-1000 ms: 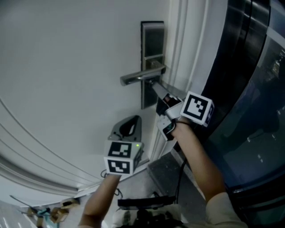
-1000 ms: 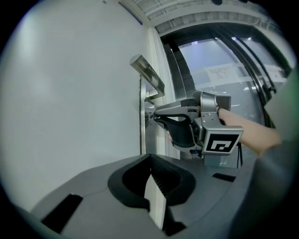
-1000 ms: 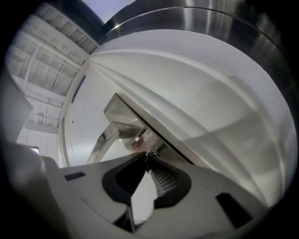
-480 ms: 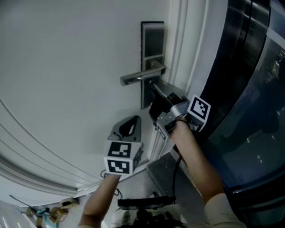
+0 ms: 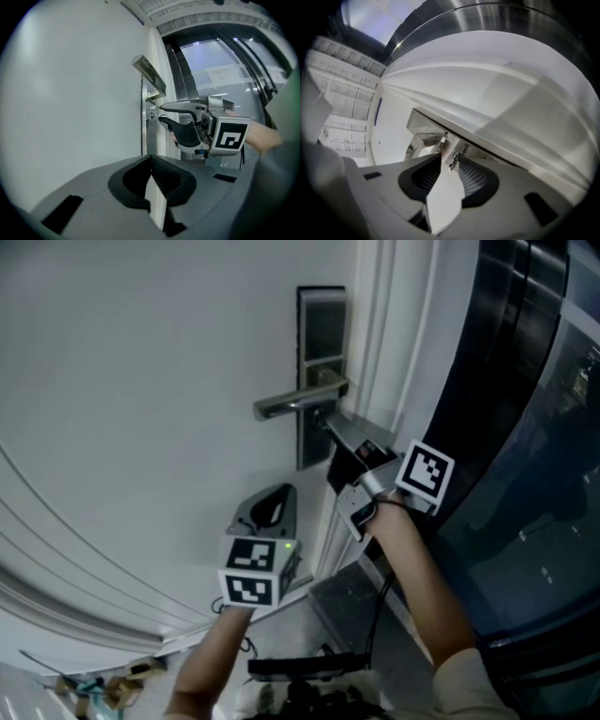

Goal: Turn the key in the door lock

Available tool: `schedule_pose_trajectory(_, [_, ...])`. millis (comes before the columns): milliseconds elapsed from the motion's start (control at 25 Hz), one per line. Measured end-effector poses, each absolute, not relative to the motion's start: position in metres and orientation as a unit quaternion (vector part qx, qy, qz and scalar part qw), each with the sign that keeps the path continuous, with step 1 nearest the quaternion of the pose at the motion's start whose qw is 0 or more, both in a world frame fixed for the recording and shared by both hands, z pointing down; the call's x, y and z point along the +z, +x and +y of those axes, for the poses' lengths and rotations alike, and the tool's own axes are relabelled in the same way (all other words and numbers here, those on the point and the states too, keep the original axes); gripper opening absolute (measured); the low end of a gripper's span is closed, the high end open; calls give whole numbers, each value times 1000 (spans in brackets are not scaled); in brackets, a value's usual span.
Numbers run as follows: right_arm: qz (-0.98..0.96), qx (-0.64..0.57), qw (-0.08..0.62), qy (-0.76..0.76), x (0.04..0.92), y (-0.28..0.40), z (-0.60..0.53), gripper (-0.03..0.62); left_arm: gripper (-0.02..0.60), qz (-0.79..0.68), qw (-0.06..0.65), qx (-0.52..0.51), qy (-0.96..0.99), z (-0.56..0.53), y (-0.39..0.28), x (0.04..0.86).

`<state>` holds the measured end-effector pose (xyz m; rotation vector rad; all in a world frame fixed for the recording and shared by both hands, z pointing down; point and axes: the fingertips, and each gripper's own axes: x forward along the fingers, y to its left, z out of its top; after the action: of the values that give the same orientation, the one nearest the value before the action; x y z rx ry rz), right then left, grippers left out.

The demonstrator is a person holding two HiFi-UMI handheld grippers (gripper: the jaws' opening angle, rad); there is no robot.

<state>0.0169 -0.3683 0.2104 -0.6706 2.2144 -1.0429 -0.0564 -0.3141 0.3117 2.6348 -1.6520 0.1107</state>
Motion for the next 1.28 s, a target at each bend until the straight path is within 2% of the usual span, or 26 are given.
schedule_pose_trajectory(600, [909, 32, 11, -415, 199, 11, -349, 137, 15, -530, 11, 38, 847, -313, -56, 311])
schedule_pose_trajectory(1280, [772, 392, -272, -420, 220, -11, -349, 153, 15, -530, 10, 36, 847, -313, -58, 310])
